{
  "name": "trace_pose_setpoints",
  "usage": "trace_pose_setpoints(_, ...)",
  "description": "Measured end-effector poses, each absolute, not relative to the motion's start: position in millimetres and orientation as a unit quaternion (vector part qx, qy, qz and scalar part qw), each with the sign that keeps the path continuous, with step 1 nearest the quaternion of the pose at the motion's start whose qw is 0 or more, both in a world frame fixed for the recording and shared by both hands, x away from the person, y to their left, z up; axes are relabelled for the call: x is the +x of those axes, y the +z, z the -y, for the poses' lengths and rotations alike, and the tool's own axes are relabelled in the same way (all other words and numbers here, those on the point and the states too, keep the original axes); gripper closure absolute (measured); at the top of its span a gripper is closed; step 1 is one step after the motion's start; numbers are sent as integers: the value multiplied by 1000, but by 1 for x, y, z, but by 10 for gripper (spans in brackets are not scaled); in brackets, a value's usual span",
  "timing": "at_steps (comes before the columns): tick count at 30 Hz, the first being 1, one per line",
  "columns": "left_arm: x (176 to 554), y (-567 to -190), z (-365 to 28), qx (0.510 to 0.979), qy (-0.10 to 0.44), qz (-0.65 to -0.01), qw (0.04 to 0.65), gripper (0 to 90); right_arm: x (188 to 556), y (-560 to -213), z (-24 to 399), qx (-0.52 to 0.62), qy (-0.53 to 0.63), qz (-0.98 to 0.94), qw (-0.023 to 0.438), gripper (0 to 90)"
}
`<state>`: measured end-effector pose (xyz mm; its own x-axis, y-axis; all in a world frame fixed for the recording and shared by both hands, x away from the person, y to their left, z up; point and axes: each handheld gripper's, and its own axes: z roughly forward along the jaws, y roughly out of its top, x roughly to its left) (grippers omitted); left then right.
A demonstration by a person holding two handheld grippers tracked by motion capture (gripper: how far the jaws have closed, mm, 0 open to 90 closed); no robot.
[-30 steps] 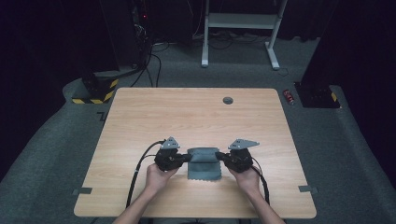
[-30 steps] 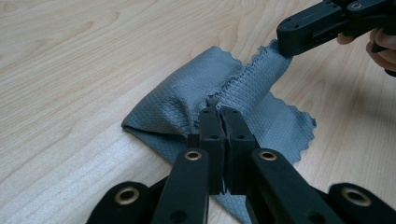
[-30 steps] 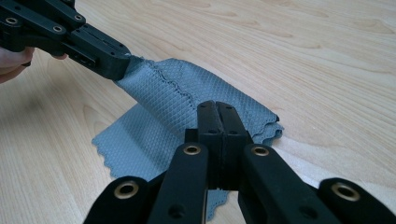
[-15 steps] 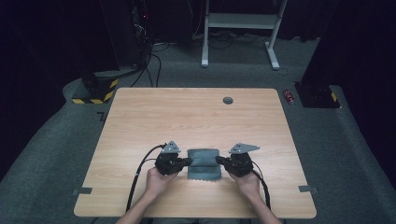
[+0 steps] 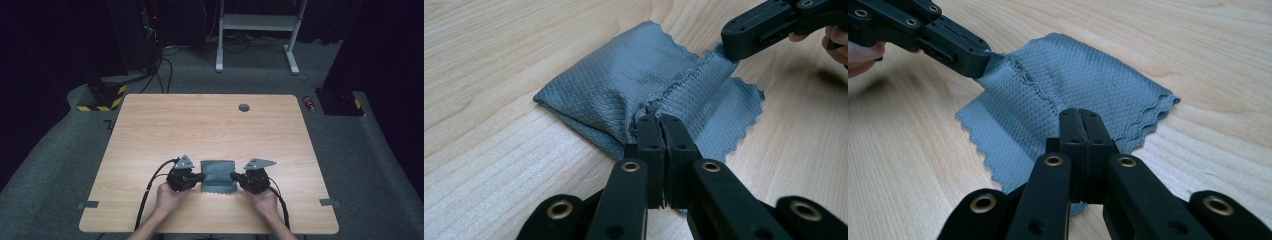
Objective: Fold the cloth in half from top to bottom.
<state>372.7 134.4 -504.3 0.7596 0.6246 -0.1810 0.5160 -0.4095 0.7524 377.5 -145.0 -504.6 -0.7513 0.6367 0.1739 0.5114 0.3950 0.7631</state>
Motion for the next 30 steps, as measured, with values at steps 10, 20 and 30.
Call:
trace_pose_setpoints(10, 367, -508, -131, 842, 68, -336, 415, 881, 373, -509, 146, 344, 423, -835, 72, 896)
trace_pose_setpoints(20, 361, -512, -130, 848, 66, -336, 405, 860, 368, -516, 144, 334, 409, -845, 80, 891)
trace_pose_setpoints(30, 355, -508, -134, 842, 57, -341, 414, 747, 362, -511, 151, 334, 421, -840, 70, 803)
